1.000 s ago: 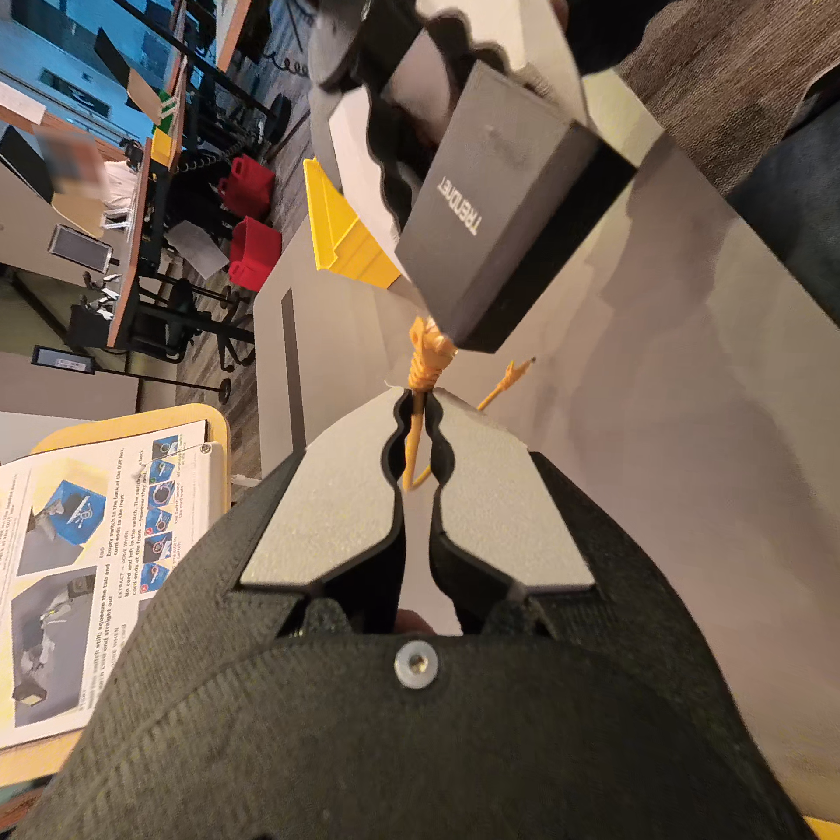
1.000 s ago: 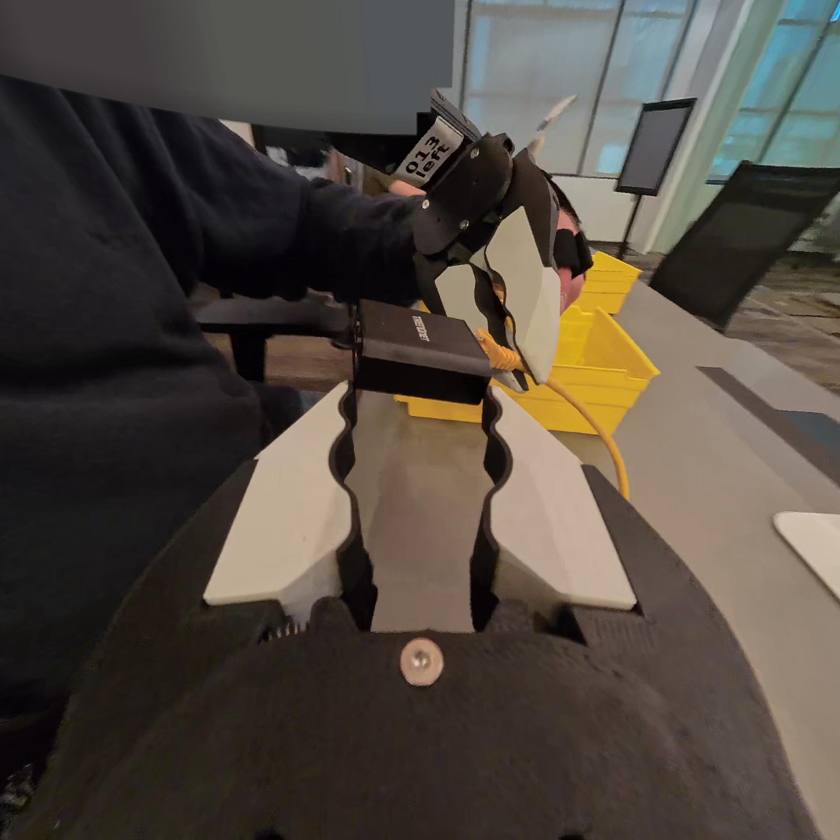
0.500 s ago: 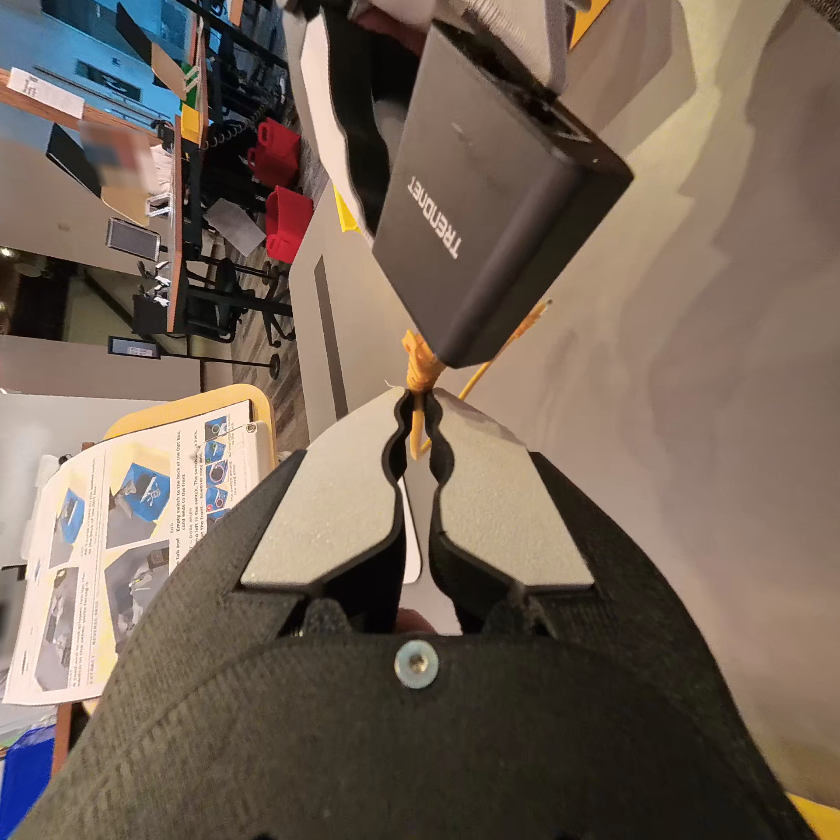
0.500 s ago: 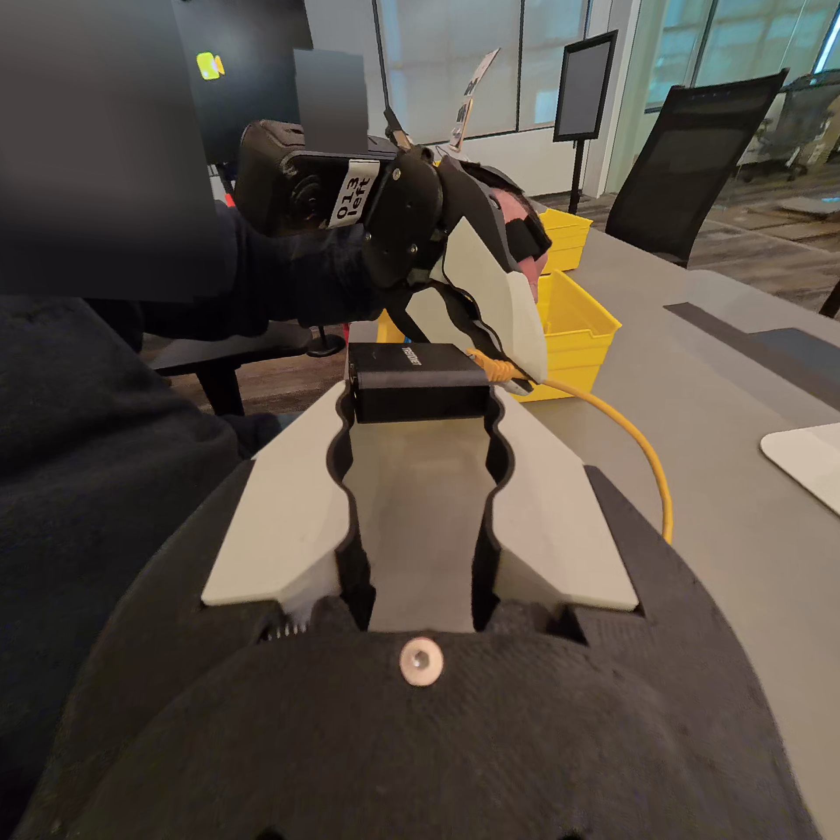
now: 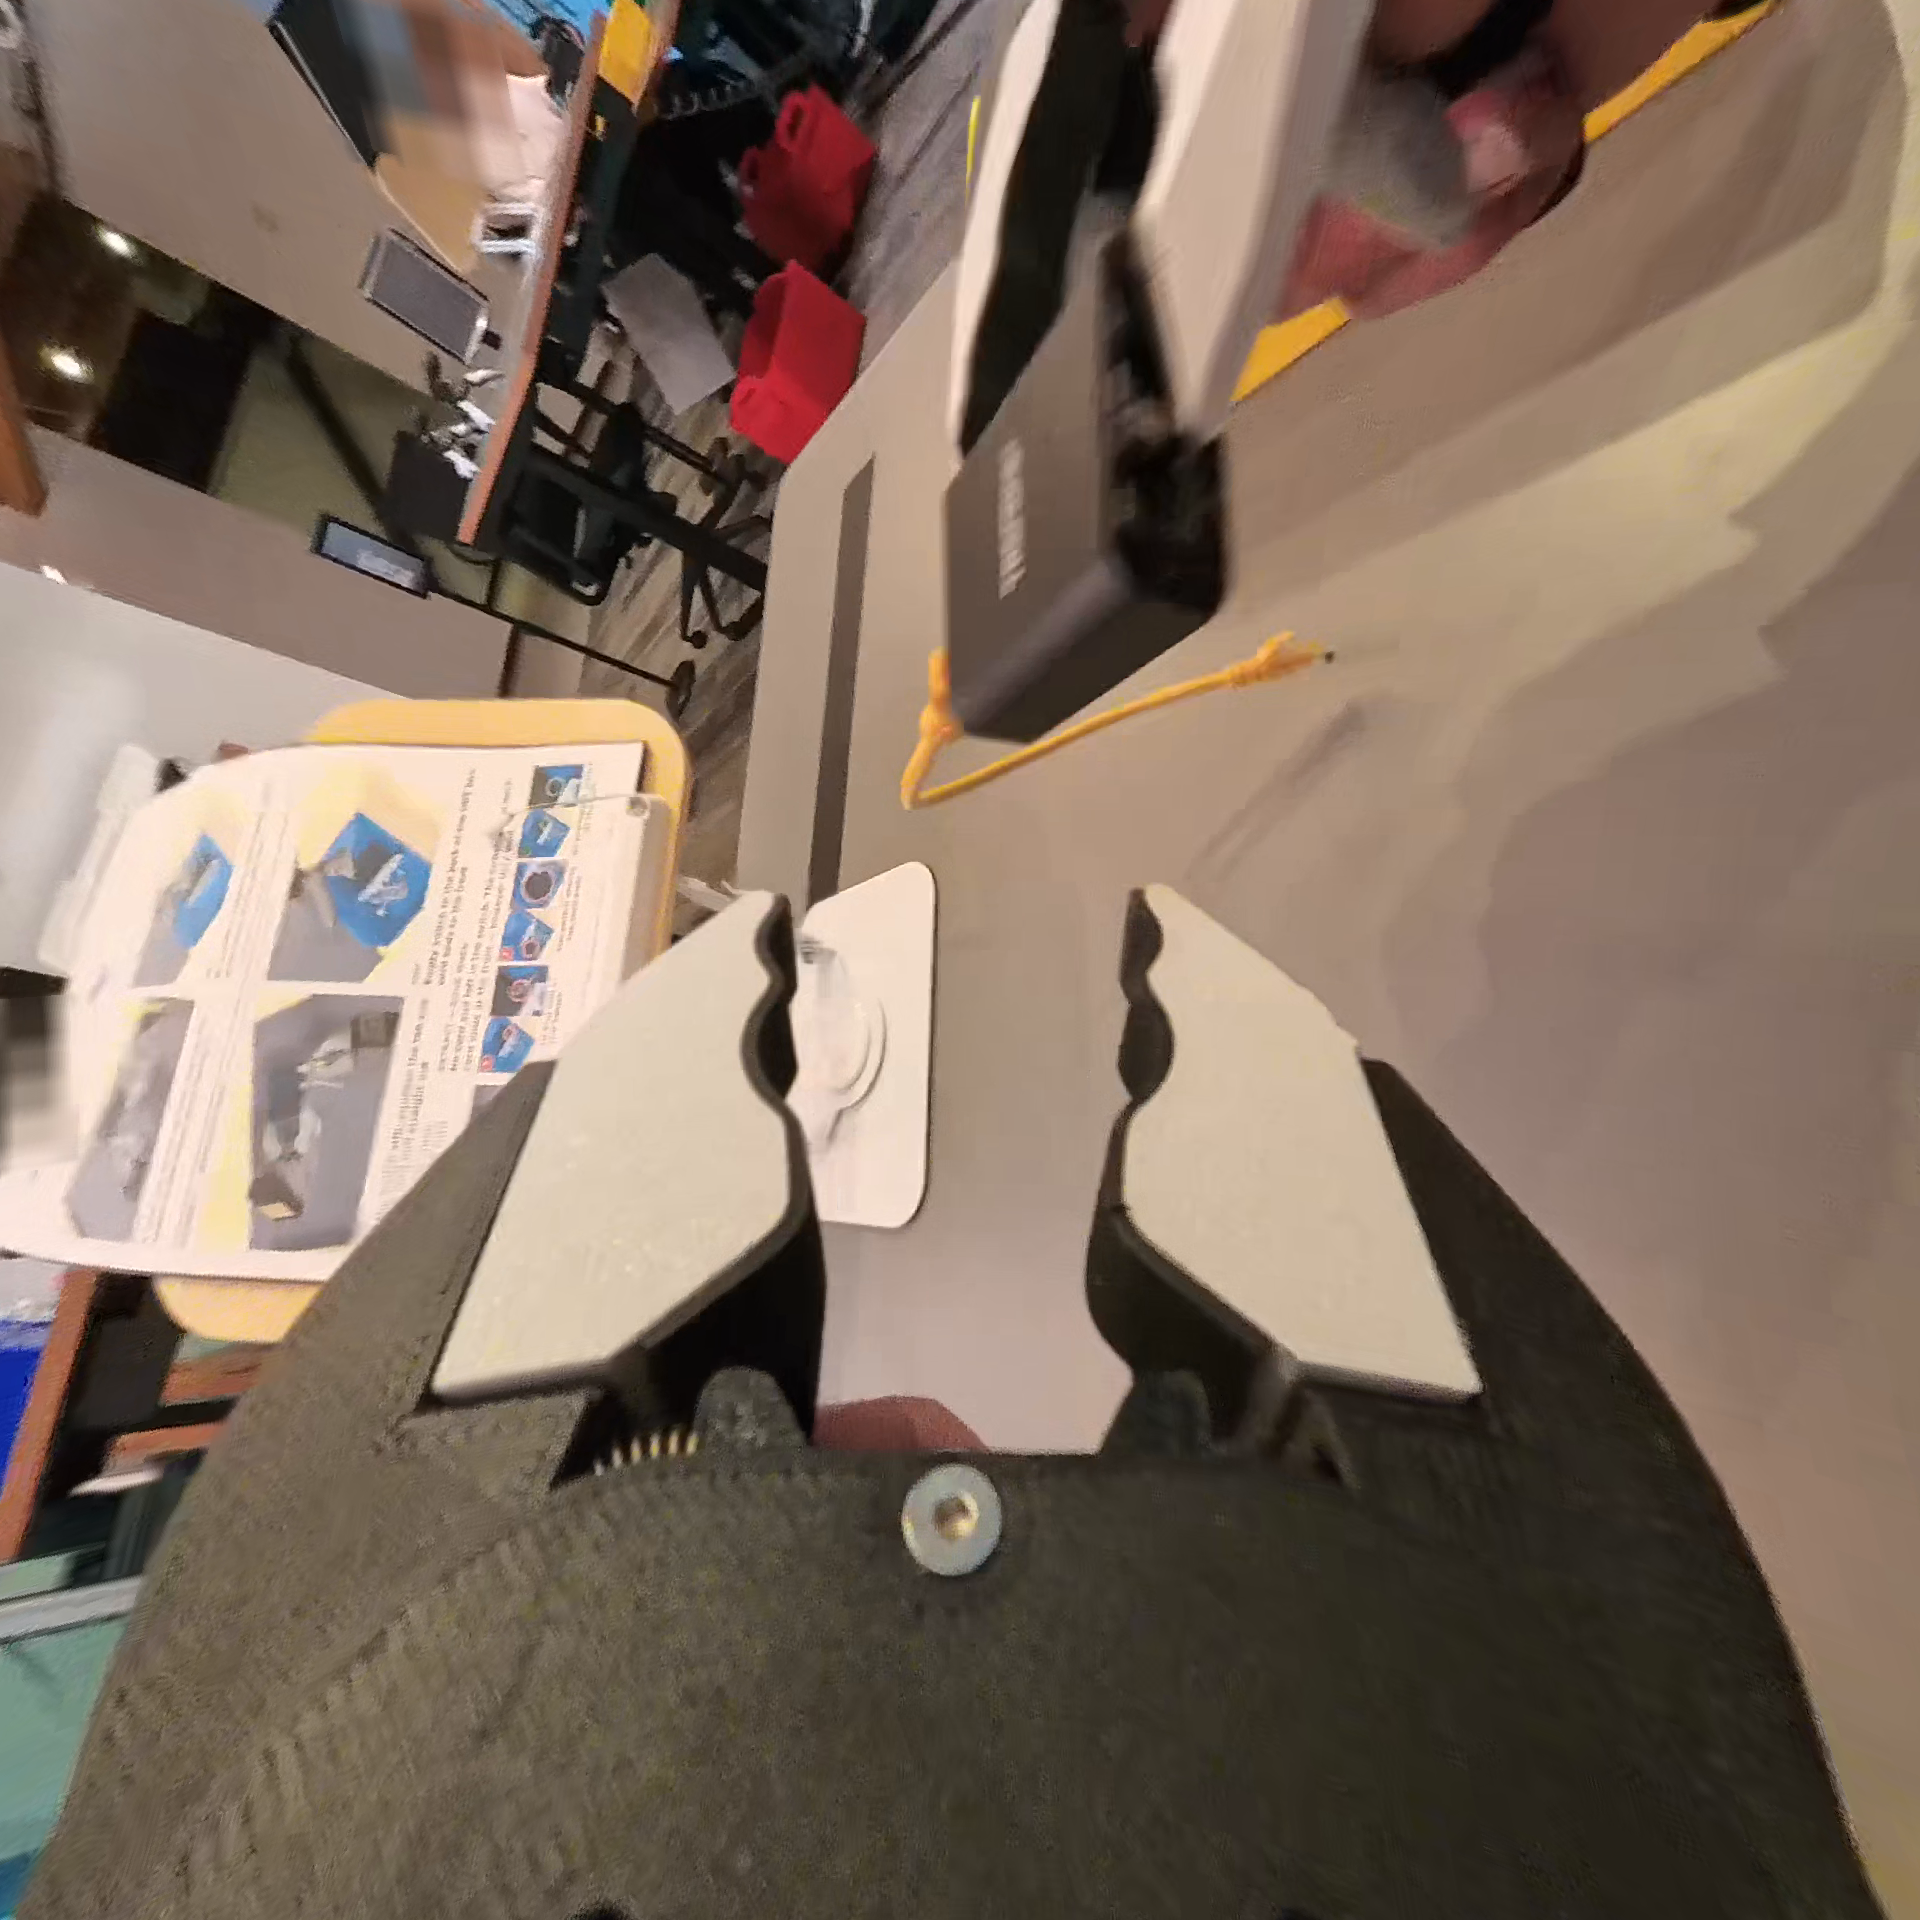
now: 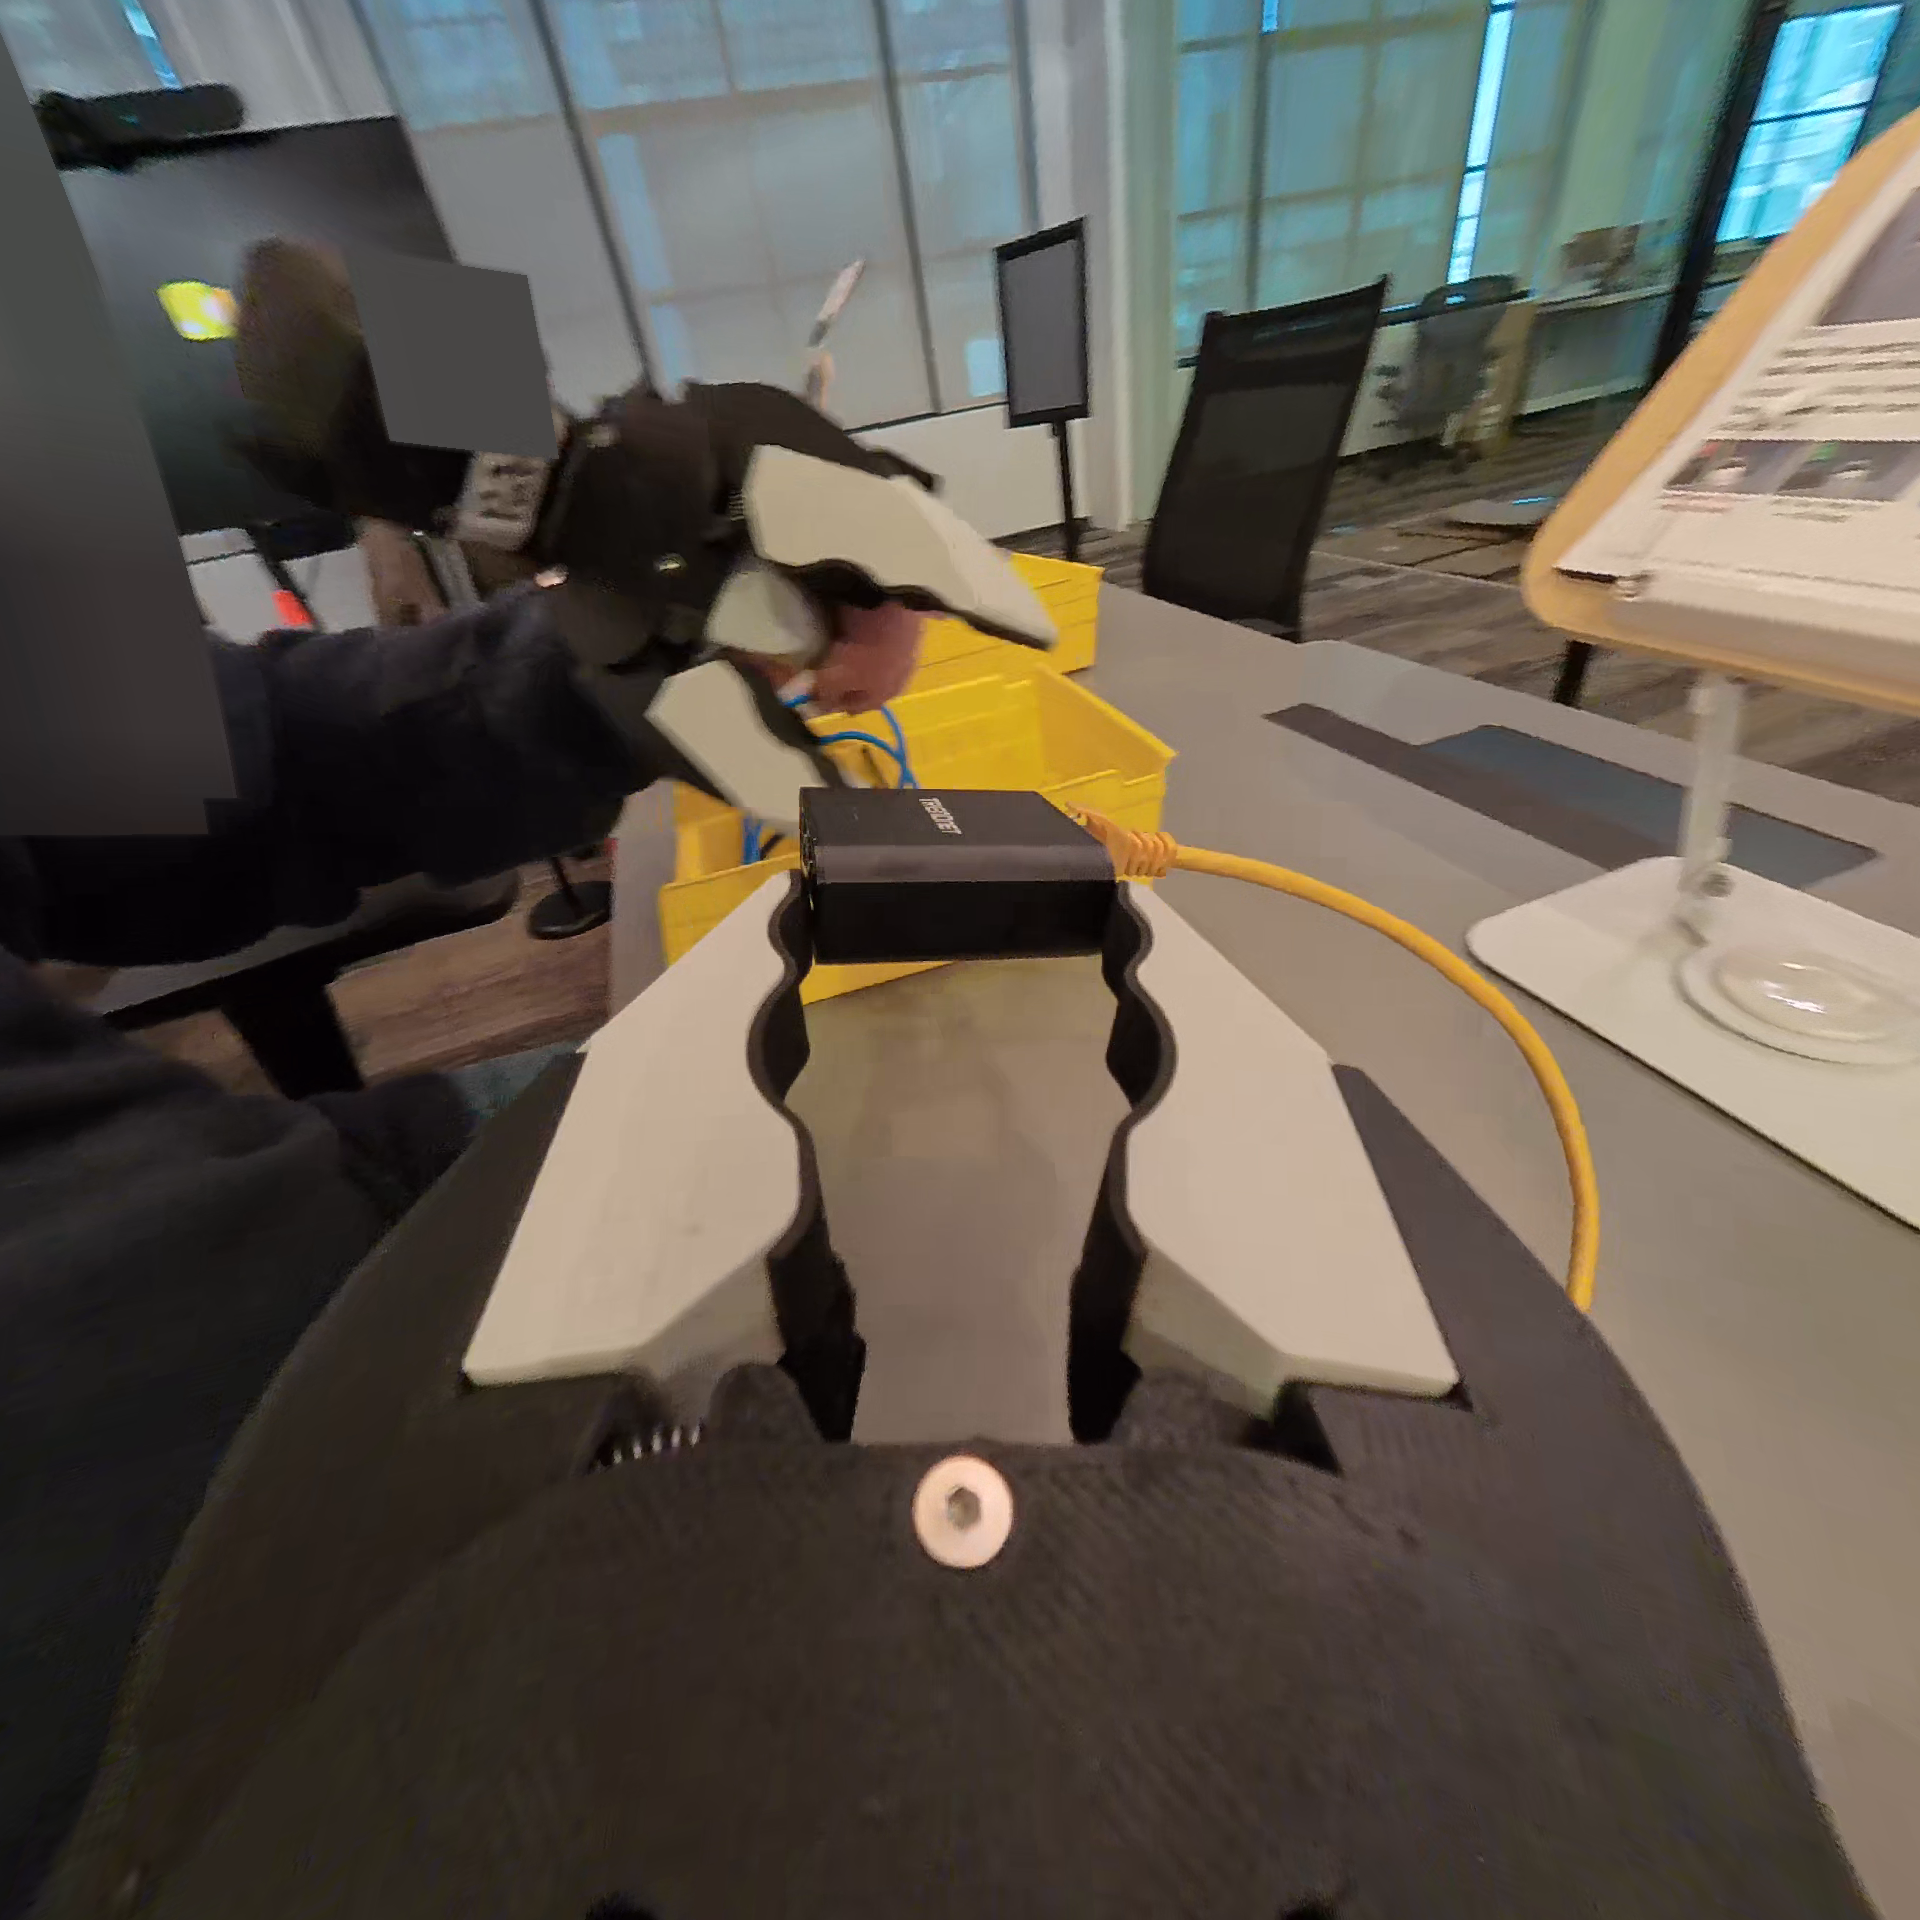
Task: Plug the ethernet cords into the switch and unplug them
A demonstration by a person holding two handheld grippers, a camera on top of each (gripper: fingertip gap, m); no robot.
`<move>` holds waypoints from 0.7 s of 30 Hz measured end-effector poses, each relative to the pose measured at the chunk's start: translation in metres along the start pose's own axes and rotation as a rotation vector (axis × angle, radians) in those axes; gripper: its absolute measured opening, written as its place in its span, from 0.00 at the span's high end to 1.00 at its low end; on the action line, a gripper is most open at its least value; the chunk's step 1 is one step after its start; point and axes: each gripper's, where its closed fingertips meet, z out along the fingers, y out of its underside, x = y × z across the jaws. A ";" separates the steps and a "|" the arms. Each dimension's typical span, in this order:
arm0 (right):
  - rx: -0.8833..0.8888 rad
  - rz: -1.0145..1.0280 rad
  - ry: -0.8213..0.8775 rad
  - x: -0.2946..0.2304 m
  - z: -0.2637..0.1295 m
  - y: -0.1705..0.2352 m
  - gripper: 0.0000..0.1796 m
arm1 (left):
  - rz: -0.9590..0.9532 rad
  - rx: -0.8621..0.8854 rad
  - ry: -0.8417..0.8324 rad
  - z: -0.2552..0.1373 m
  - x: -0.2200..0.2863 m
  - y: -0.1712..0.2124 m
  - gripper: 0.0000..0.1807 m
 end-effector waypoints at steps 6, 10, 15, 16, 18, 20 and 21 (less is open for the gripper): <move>-0.070 -0.017 0.113 0.005 0.017 0.010 0.69 | 0.214 -0.145 -0.127 0.013 0.026 -0.022 0.78; -0.097 -0.044 0.175 0.006 0.018 0.011 0.69 | 0.226 -0.142 -0.214 0.016 0.022 -0.023 0.85; -0.208 -0.146 0.067 0.004 0.009 0.008 0.60 | 0.329 -0.090 -0.172 0.007 0.018 -0.023 0.87; -0.230 -0.213 0.045 0.005 0.005 0.000 0.58 | 0.370 -0.071 -0.156 0.004 0.018 -0.025 0.87; -0.296 -0.333 -0.013 0.008 0.000 -0.012 0.54 | 0.422 -0.017 -0.118 -0.005 0.019 -0.034 0.87; -0.397 -0.371 -0.204 -0.004 -0.003 -0.010 0.52 | 0.493 0.042 -0.082 -0.013 0.021 -0.047 0.87; -0.394 -0.369 -0.312 -0.015 -0.004 -0.014 0.50 | 0.510 0.061 -0.062 -0.016 0.023 -0.052 0.87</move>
